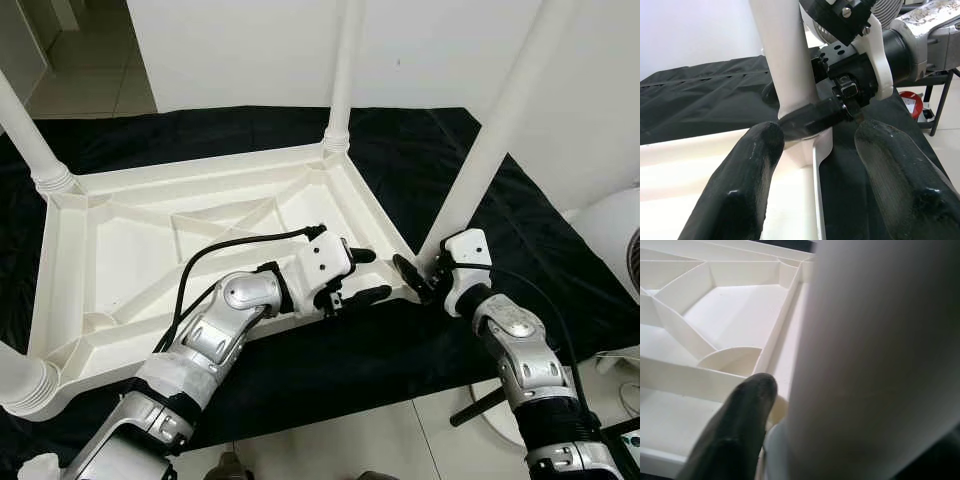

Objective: Building children table

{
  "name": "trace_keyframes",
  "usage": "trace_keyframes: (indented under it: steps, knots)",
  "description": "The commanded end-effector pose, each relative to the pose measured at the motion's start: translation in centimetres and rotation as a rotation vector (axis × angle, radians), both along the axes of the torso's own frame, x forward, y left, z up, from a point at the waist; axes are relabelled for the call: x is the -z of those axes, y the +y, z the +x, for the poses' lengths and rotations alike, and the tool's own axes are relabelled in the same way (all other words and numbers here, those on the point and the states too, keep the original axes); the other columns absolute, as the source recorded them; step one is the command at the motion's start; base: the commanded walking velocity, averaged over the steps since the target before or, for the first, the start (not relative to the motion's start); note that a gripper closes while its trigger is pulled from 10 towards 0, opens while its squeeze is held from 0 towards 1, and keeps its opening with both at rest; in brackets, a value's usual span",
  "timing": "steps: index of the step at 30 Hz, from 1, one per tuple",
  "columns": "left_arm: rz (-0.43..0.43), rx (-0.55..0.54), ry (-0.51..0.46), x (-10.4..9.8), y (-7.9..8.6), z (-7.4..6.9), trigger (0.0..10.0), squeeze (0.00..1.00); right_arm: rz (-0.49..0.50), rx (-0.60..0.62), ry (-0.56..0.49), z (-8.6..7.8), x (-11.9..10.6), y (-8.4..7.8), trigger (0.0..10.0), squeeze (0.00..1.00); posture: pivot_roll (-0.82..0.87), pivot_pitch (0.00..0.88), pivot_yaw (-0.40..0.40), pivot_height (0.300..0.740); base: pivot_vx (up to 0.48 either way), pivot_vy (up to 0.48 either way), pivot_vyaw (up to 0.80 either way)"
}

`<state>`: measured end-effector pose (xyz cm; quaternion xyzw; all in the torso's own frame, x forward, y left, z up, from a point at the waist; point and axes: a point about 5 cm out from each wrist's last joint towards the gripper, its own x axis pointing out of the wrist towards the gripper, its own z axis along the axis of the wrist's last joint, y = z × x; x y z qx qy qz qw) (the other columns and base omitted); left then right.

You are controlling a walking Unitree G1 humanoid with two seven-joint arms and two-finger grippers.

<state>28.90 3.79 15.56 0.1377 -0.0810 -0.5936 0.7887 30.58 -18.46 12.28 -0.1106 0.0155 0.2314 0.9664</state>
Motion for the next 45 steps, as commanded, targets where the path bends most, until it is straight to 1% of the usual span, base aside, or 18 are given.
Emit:
trace_keyframes:
  steps: [1, 8, 9, 13, 15, 16, 18, 20, 25, 28, 29, 30, 31, 32, 36, 43, 44, 45]
  knots:
    - [0.022, 0.048, -0.016, -0.2, -0.2, -0.2, 10.0, 0.00, -0.008, -0.058, 0.032, -0.3, 0.8, 0.8, 0.0, 0.00, 0.02, 0.000, -0.052, 0.740, 0.000, 0.000, 0.00]
    - [0.016, 0.050, -0.013, -0.2, -0.3, -0.4, 10.0, 0.00, 0.019, -0.070, 0.044, -0.8, 1.4, 1.1, 0.0, 0.00, 0.02, 0.000, -0.047, 0.740, 0.000, 0.000, 0.00]
    - [0.016, 0.052, -0.013, -0.1, -0.4, -0.4, 10.0, 0.00, 0.037, -0.040, 0.038, -0.8, 1.3, 1.1, 10.0, 0.00, 0.02, 0.000, -0.046, 0.740, 0.000, 0.000, 0.00]
    - [0.016, 0.054, -0.011, -0.1, -0.5, -0.4, 10.0, 0.00, 0.063, 0.004, 0.028, -0.7, 1.3, 0.9, 10.0, 0.00, 0.02, 0.000, -0.046, 0.740, 0.000, 0.000, 0.00]
    - [0.015, 0.061, -0.012, -0.2, -0.6, -0.4, 10.0, 0.00, 0.093, 0.138, 0.034, -0.5, 1.2, 0.8, 10.0, 0.00, 0.00, 0.000, -0.036, 0.740, 0.000, 0.000, 0.00]
    - [0.015, 0.061, -0.012, -0.2, -0.6, -0.4, 10.0, 0.00, 0.093, 0.138, 0.034, -0.5, 1.2, 0.8, 10.0, 0.00, 0.00, 0.000, -0.036, 0.740, 0.000, 0.000, 0.00]
    - [0.013, 0.069, -0.013, -0.3, -0.8, -0.4, 10.0, 0.00, 0.151, 0.295, 0.038, -0.5, 0.9, 1.0, 10.0, 0.00, 0.00, 0.000, -0.033, 0.740, 0.000, 0.000, 0.00]
    - [0.013, 0.071, -0.013, -0.3, -0.8, -0.4, 10.0, 0.00, 0.168, 0.333, 0.039, -0.6, 0.8, 1.1, 10.0, 0.00, 0.00, 0.000, -0.033, 0.740, 0.000, 0.000, 0.00]
    - [0.011, 0.077, -0.009, -0.3, -0.9, -0.4, 10.0, 0.00, 0.223, 0.572, 0.004, -1.0, 0.3, 2.0, 10.0, 0.00, -0.01, 0.000, -0.028, 0.740, 0.000, 0.000, 0.00]
    - [0.011, 0.079, -0.009, -0.3, -0.9, -0.4, 10.0, 0.00, 0.237, 0.632, 0.013, -1.2, 0.4, 2.4, 10.0, 0.00, -0.01, 0.000, -0.029, 0.740, 0.000, 0.000, 0.00]
    - [0.011, 0.079, -0.009, -0.3, -0.9, -0.4, 10.0, 0.00, 0.237, 0.632, 0.013, -1.2, 0.4, 2.4, 10.0, 0.00, -0.01, 0.000, -0.029, 0.740, 0.000, 0.000, 0.00]
    - [0.011, 0.080, -0.008, -0.3, -0.9, -0.4, 10.0, 0.00, 0.256, 0.659, 0.022, -1.3, 0.5, 3.2, 10.0, 0.00, -0.01, 0.000, -0.029, 0.740, 0.000, 0.000, 0.00]
    - [0.013, 0.080, -0.008, -0.3, -0.9, -0.5, 10.0, 0.00, 0.321, 0.643, 0.052, -1.2, 0.5, 5.6, 10.0, 0.00, -0.01, 0.000, -0.033, 0.740, 0.000, 0.000, 0.00]
    - [0.013, 0.080, -0.008, -0.3, -0.9, -0.5, 10.0, 0.00, 0.335, 0.640, 0.061, -1.2, 0.4, 6.2, 10.0, 0.00, -0.01, 0.000, -0.033, 0.740, 0.000, 0.000, 0.00]
    - [0.014, 0.078, -0.008, -0.2, -0.9, -0.5, 10.0, 0.00, 0.347, 0.616, 0.051, -1.1, -0.1, 6.6, 10.0, 0.00, -0.01, 0.000, -0.032, 0.740, 0.000, 0.000, 0.00]
    - [0.018, 0.077, -0.006, -0.1, -0.7, -0.6, 10.0, 0.00, 0.321, 0.627, 0.023, -1.2, -0.8, 5.6, 10.0, 0.00, -0.01, 0.000, -0.037, 0.740, 0.000, 0.000, 0.00]
    - [0.019, 0.075, -0.007, -0.1, -0.6, -0.5, 10.0, 0.00, 0.323, 0.615, 0.021, -1.3, -0.9, 5.4, 10.0, 1.00, 0.00, 0.000, -0.041, 0.740, 0.000, 0.000, 0.00]
    - [0.019, 0.073, -0.008, -0.2, -0.6, -0.5, 10.0, 0.00, 0.325, 0.606, 0.019, -1.4, -0.9, 5.3, 10.0, 1.00, 0.00, 0.000, -0.041, 0.740, 0.000, 0.000, 0.00]
